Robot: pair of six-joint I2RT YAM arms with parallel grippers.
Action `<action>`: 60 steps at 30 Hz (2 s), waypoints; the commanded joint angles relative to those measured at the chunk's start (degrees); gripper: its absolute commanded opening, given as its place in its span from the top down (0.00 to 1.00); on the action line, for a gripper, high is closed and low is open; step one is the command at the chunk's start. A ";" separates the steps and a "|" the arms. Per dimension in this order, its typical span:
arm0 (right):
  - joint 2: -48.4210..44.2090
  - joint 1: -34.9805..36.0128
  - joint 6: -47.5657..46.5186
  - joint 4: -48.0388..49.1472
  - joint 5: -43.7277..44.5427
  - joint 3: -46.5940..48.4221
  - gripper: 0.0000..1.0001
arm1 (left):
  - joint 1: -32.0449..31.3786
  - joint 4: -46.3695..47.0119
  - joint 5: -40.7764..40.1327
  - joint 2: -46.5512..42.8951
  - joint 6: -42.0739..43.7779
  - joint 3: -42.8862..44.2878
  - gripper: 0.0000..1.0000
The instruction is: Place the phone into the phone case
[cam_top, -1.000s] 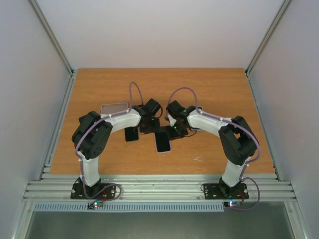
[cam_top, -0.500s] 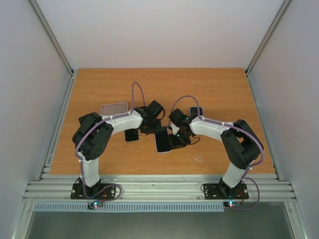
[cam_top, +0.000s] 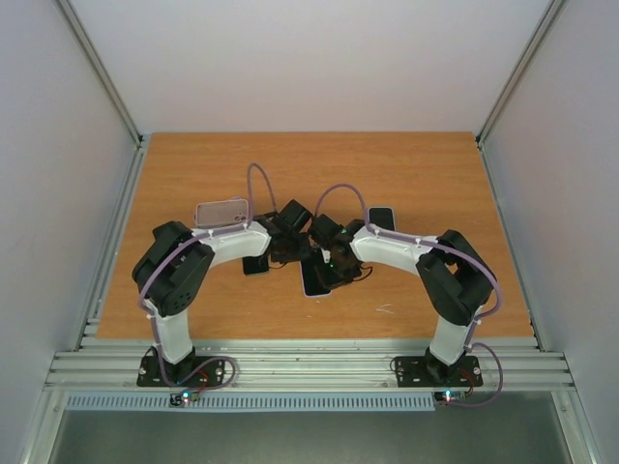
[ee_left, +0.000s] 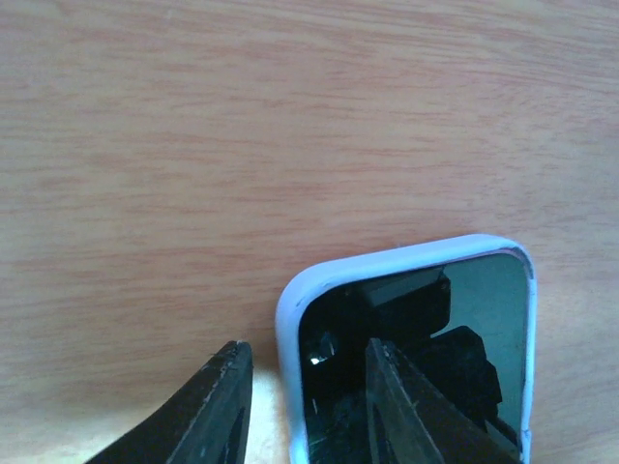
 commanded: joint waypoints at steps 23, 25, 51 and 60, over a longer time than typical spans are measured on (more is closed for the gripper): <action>-2.36 4.03 1.66 4.22 9.06 7.37 0.02 | 4.98 -22.46 -20.03 -44.08 2.88 -12.21 0.08; -0.49 4.25 2.16 4.35 10.05 8.33 0.02 | 4.98 -25.61 -22.31 -46.62 4.02 -10.78 0.04; 11.73 4.68 6.59 0.36 17.63 14.59 0.20 | 5.57 -23.87 -24.86 -48.70 5.16 -14.78 0.01; 10.94 -3.67 4.72 0.44 18.47 17.13 0.22 | 7.06 -23.66 -22.97 -46.83 5.24 -15.22 0.01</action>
